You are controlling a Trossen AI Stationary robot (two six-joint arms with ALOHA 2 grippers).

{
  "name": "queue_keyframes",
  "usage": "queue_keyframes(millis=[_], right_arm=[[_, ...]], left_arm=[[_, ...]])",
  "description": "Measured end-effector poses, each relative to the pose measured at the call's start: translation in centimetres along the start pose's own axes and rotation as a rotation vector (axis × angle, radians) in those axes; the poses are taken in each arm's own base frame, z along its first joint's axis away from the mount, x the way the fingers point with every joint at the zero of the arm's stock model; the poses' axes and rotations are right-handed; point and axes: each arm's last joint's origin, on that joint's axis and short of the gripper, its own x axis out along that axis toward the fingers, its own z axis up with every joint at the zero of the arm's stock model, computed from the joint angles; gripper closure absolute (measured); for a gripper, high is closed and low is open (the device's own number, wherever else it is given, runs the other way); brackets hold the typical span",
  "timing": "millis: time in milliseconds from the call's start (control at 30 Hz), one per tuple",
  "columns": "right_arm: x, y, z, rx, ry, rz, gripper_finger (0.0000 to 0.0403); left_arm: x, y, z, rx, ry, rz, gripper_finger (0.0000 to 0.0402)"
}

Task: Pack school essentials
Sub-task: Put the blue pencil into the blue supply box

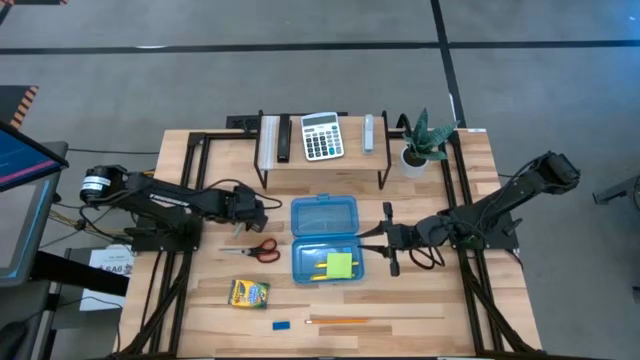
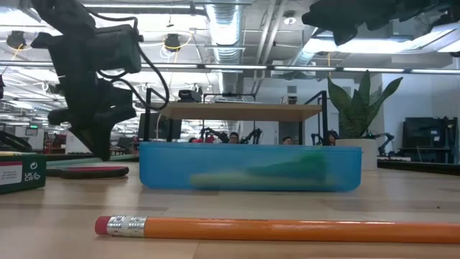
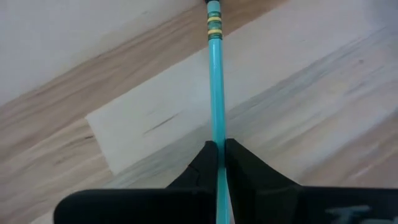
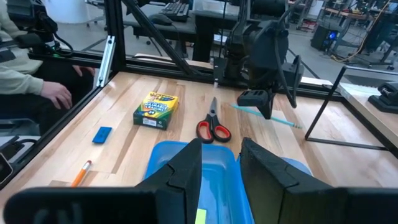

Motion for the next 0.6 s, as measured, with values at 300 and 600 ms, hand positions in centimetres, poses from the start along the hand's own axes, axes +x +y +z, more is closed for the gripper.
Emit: queue_keyframes(millis=[300,600], right_arm=[[0.0,0.0,0.0,0.000,0.000,-0.001,0.0274],[0.0,0.0,0.0,-0.005,-0.001,-0.002,0.0274]], left_arm=[[-1.9,-1.6,1.1,0.102,0.026,-0.091,0.0401],[-6.0,-5.0,2.3,0.256,-0.077,-0.263,0.0401]])
